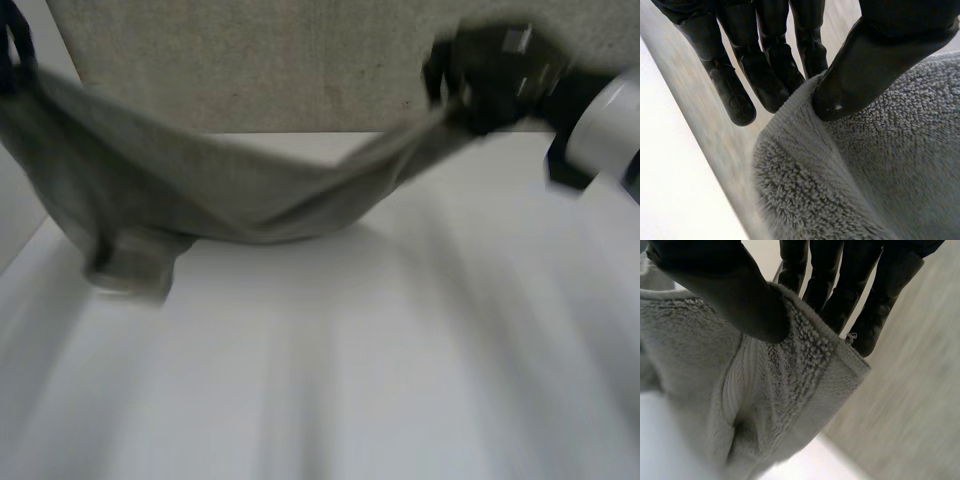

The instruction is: Fold the towel.

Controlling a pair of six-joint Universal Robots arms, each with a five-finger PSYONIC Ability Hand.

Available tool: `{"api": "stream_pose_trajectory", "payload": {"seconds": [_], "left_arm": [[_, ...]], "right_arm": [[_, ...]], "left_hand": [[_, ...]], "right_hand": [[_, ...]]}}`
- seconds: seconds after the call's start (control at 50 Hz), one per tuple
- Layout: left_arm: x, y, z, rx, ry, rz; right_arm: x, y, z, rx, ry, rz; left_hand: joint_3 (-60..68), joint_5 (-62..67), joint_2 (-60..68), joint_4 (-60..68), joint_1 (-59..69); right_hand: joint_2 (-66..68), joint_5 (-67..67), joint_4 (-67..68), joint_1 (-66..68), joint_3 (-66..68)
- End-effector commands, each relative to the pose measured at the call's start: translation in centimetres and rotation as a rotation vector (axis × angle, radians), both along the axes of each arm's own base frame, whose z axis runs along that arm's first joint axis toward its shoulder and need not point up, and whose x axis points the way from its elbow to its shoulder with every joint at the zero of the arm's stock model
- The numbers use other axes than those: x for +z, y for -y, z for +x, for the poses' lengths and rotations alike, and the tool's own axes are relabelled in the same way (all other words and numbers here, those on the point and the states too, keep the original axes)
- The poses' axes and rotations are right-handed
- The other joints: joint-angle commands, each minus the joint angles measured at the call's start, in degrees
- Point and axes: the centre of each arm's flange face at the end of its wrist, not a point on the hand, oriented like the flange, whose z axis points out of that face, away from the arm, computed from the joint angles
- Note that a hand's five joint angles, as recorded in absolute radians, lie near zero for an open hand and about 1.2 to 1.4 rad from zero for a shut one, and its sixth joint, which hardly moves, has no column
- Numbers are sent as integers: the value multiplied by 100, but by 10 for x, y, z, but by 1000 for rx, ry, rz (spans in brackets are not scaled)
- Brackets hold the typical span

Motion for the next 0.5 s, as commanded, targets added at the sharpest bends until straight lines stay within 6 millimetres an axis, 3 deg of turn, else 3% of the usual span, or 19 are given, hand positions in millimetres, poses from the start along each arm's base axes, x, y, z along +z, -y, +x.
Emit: {"api": "stream_pose_trajectory", "payload": {"seconds": [0.02,0.06,0.14,0.24,0.28,0.34,0.4,0.44,0.5], "left_arm": [[66,-14,-1,-40,-124,-132],[73,-15,-1,-43,-128,-150],[79,-10,1,-39,-134,-167],[52,14,2,-30,-138,-88],[41,21,1,-32,-140,-56],[5,44,-4,-38,-140,40],[-7,51,-9,-50,-142,68],[-26,67,-22,-80,-142,104],[-39,84,-29,-79,-143,114]], "right_arm": [[85,-25,-8,-6,50,-211],[101,-26,-9,-20,52,-247],[102,-15,-8,-51,37,-254],[94,4,-3,-96,-16,-251],[86,13,0,-113,-44,-239],[53,34,20,-129,-132,-221],[40,42,27,-142,-167,-217],[13,57,37,-173,-254,-226],[-4,72,45,-214,-325,-282]], "left_hand": [[312,528,299,212,630],[312,528,299,212,630],[312,528,299,212,630],[312,528,299,212,630],[312,528,299,212,630],[312,528,299,212,630],[312,528,299,212,630],[312,528,299,212,630],[312,528,299,212,630]], "right_hand": [[441,353,333,402,366],[441,353,333,402,366],[441,353,333,402,366],[441,353,333,402,366],[441,353,333,402,366],[441,353,333,402,366],[441,353,333,402,366],[441,353,333,402,366],[441,353,333,402,366]]}}
